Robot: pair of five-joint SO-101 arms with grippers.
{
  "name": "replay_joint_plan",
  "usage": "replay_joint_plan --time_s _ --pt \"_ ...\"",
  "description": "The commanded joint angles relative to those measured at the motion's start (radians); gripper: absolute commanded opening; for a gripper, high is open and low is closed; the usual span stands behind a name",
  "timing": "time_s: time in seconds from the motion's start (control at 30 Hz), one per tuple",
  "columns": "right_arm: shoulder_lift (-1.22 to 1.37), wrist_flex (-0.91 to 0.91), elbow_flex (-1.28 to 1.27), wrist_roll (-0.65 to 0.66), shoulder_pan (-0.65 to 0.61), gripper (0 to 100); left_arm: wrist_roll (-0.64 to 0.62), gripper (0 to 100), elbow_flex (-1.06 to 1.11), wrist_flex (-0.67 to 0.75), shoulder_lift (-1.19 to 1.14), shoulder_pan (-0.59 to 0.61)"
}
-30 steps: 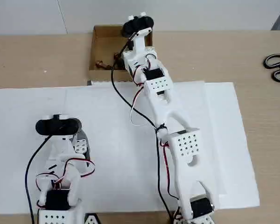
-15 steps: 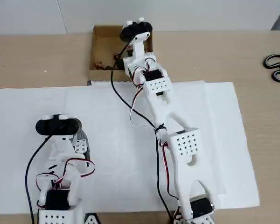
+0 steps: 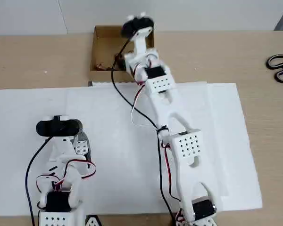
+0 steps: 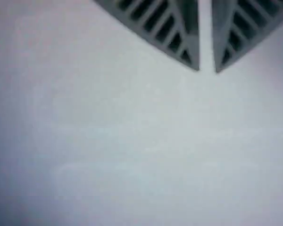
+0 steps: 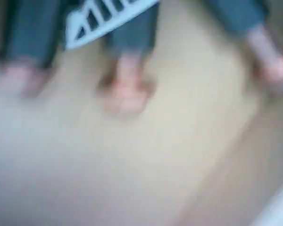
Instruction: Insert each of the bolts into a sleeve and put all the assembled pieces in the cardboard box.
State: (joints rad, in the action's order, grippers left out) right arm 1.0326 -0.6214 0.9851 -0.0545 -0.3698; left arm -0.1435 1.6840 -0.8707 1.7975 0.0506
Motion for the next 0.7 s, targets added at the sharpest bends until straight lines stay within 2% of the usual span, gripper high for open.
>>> replay_joint_plan --time_s 0.0,0.2,0.33,0.47,0.67 --pt "-0.025 -0.010 0.135 -0.003 0.007 26.6 -0.009 1 -0.002 -0.009 0.011 -0.002" --pt "-0.024 -0.242 0.361 -0.009 0.008 24.3 -0.009 1 -0.002 -0.009 0.011 -0.002" --pt "-0.013 -0.387 0.516 -0.009 0.010 13.5 -0.009 1 -0.002 -0.009 0.011 -0.002" --pt "-0.013 -0.458 0.578 -0.005 0.024 0.0 -0.009 1 -0.002 -0.009 0.011 -0.002" --pt "-0.021 -0.645 0.689 -0.009 0.067 0.2 -0.008 1 -0.002 -0.009 0.011 -0.002"
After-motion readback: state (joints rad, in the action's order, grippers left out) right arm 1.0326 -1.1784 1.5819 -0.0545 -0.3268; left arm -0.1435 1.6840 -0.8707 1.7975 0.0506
